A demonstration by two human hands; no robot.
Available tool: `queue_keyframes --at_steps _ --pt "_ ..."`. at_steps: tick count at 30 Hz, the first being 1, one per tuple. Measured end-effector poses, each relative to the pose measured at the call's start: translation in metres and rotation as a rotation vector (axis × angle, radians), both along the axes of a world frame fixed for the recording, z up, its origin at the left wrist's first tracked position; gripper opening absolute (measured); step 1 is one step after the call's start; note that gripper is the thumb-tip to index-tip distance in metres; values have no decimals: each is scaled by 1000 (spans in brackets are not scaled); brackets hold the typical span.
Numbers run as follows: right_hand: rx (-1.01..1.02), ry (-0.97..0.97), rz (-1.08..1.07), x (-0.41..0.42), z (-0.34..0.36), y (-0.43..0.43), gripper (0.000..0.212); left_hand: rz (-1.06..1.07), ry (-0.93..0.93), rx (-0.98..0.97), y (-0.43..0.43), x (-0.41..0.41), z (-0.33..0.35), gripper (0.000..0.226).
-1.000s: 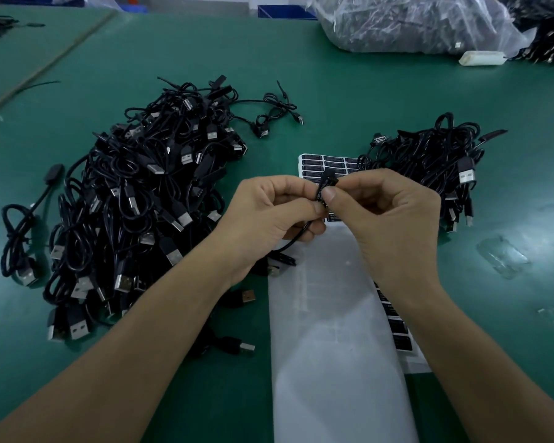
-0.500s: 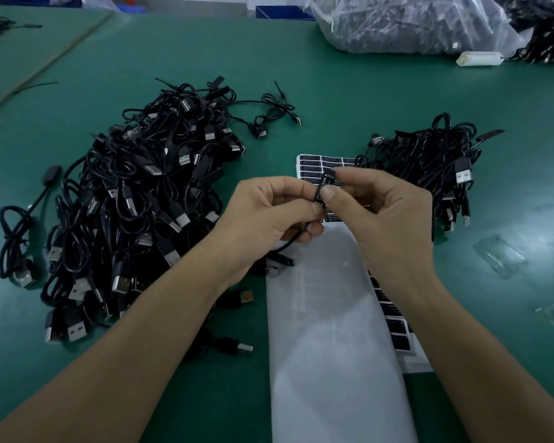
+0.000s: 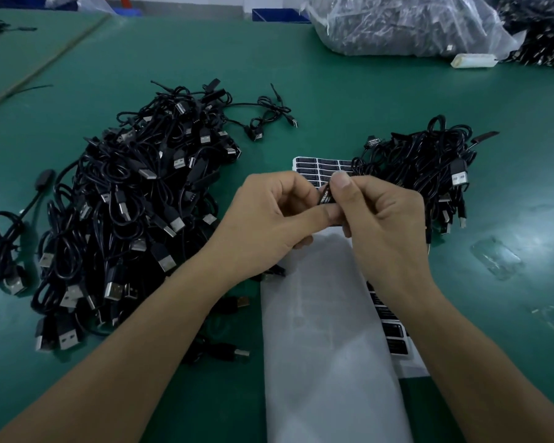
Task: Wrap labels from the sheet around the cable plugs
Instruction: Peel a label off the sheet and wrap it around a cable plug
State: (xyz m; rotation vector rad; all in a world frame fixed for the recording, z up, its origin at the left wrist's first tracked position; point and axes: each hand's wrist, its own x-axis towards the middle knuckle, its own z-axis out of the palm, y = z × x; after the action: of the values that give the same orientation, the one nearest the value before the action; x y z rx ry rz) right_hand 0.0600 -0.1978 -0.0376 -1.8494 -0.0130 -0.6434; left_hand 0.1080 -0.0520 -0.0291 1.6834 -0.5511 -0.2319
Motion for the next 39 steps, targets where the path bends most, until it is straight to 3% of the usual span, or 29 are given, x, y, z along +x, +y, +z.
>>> queue_keyframes --at_steps 3,5,8,11,13,17,21,24,26,28,31,34,39 --pt "-11 36 37 -1 -1 1 50 66 -206 60 2 2 11 10" --pt "-22 81 140 -4 -1 5 40 132 -314 32 6 4 22 14" --pt "-272 135 231 -7 -5 11 43 182 -379 -75 11 3 37 5" --pt "-409 55 221 -7 -9 17 23 198 -341 -193 13 -1 46 11" --pt "-315 43 219 -8 -6 17 12 234 -254 -296 16 1 49 15" --pt "64 119 388 -13 6 17 10 384 -71 -429 26 8 52 29" --pt "95 100 322 -13 17 10 9 500 90 -443 29 14 51 42" --pt "-20 23 -34 -3 32 -14 16 532 119 -307 32 20 50 32" --pt "-196 -28 -312 5 45 -35 21 543 26 -142 36 23 48 19" --pt "-376 -30 -496 12 58 -51 22 539 -116 74 41 26 46 21" --pt "-515 54 -564 27 69 -72 19 481 -254 442 46 27 42 21" --pt "-568 242 -609 39 67 -87 37 306 -234 749 48 27 38 16" --pt "-662 259 -627 36 61 -82 40 -33 -113 968 49 20 45 10"
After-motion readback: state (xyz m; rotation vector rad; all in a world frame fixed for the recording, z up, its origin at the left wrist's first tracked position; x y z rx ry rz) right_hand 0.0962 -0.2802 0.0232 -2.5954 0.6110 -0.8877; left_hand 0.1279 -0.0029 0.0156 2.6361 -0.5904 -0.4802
